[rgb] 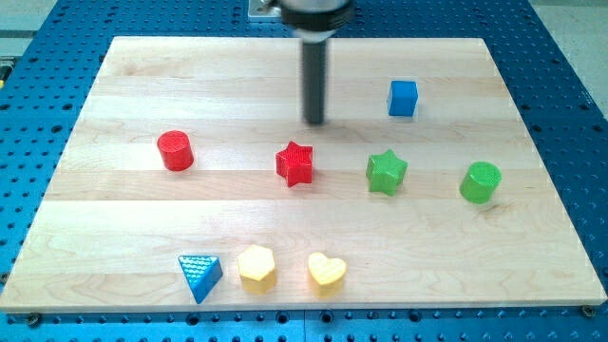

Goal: Move the blue cube to the top right of the red circle

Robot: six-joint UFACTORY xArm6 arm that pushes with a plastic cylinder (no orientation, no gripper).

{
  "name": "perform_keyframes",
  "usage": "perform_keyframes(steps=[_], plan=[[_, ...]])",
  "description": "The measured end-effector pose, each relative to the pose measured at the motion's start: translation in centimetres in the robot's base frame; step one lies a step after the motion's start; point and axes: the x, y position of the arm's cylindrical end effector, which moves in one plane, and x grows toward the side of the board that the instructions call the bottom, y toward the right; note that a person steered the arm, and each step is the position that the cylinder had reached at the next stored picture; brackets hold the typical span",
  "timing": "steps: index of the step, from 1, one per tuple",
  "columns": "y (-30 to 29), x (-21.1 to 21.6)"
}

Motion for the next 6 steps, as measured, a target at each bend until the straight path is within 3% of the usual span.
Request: perform_keyframes(steps=[1,2,3,5,6], plan=[[9.2,-5.8],[16.5,-4.2],[16.2,-0.6],[-5.3,1.8],[-9.3,1.7]])
